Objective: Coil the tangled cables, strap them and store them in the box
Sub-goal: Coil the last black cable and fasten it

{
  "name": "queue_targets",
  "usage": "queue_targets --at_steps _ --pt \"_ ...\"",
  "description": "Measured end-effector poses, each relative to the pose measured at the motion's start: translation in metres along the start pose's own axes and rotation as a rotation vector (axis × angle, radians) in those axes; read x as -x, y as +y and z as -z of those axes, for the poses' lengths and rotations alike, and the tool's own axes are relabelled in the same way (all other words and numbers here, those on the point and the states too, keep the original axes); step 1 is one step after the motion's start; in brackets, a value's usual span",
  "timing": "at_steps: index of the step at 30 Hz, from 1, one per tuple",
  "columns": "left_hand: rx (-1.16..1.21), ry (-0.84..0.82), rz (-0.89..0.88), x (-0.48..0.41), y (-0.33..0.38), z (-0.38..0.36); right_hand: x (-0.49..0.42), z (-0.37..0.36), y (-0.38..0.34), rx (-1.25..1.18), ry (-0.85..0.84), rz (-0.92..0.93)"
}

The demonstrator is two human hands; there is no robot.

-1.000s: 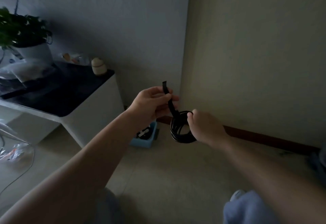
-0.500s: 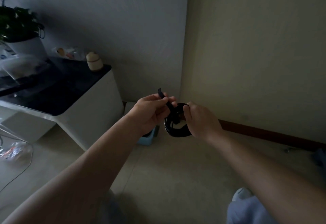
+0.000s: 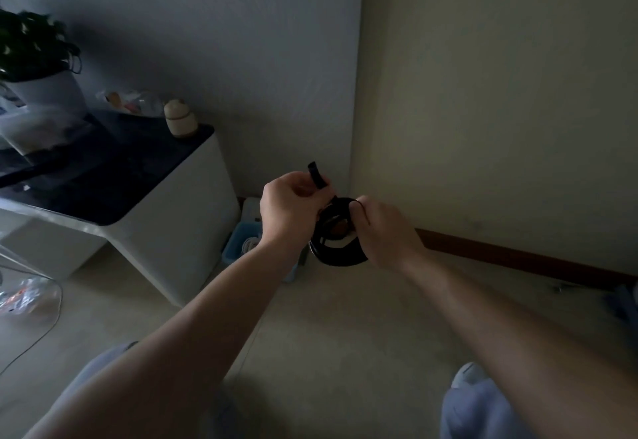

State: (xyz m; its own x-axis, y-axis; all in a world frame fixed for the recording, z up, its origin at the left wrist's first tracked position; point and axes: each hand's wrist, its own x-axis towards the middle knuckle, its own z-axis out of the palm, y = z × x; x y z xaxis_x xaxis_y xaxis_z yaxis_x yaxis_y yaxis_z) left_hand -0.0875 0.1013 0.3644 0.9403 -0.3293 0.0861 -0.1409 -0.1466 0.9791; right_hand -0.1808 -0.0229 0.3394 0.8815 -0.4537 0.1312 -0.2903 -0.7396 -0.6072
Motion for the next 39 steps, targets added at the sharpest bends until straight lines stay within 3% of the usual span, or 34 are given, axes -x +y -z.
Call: queue_targets --at_steps 10,17,22,26,29,33,36,39 --pt "-0.177 -0.061 -0.221 -0.001 -0.008 0.000 0.004 0.003 0.001 -0.031 0.026 0.043" --pt "-0.240 -0.040 -0.212 -0.007 -0.012 0.004 0.004 0.008 0.000 -0.102 -0.065 0.094" --pt "-0.210 -0.119 -0.178 -0.007 -0.017 0.001 0.004 0.006 0.004 -0.051 -0.080 0.125" --pt "-0.018 -0.255 0.002 -0.006 -0.012 0.004 0.004 0.005 0.006 0.016 -0.086 0.169" --pt "0.222 -0.318 0.417 -0.011 -0.008 0.012 0.003 0.005 0.007 0.057 -0.070 0.202" --pt "0.107 -0.451 0.725 -0.012 -0.017 0.022 0.005 0.007 0.006 0.015 -0.074 0.186" --pt "0.150 -0.693 0.790 -0.008 -0.016 0.028 0.007 0.009 0.004 -0.035 -0.101 0.174" --pt "0.185 -0.825 0.766 -0.009 -0.017 0.031 0.007 0.011 0.006 -0.110 -0.121 0.165"
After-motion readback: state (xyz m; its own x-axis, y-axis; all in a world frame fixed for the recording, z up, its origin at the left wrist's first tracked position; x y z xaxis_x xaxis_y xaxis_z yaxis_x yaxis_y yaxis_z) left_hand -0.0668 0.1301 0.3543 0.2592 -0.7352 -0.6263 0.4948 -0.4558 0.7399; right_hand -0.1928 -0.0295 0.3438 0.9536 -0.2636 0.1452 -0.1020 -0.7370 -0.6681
